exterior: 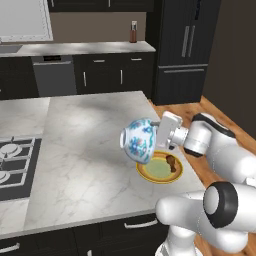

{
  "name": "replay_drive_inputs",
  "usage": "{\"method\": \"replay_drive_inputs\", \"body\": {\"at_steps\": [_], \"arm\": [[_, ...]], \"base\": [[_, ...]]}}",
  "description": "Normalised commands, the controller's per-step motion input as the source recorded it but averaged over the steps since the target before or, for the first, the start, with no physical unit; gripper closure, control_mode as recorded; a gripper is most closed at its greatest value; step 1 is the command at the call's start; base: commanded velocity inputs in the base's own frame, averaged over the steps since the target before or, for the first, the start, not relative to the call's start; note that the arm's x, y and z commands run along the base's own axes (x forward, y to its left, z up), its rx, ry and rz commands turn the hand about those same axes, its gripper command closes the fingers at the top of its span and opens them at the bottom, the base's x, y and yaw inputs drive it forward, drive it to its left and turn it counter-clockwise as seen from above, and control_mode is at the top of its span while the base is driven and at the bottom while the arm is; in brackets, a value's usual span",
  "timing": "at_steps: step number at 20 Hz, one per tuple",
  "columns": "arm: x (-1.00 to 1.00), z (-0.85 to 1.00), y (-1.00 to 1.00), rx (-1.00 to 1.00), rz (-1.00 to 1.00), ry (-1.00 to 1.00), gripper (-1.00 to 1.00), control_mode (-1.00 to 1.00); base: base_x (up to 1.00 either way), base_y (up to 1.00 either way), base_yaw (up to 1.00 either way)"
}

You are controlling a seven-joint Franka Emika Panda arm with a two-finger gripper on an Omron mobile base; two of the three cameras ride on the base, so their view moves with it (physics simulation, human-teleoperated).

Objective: Place the chicken drumstick on the plate and place the bell pepper on the same plate.

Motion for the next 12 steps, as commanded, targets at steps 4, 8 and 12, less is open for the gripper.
{"method": "replay_drive_inputs", "body": {"at_steps": [4, 8, 12], "arm": [[0.0, 0.0, -0.01, 0.0, 0.0, 0.0, 1.0, -1.0], [0.0, 0.0, 0.0, -0.03, 0.0, 0.0, 1.0, -1.0], [0.0, 0.04, 0.03, -0.12, 0.0, 0.01, 1.0, -1.0]], "base": [[0.0, 0.0, 0.0], [0.0, 0.0, 0.0], [0.0, 0.0, 0.0]]}}
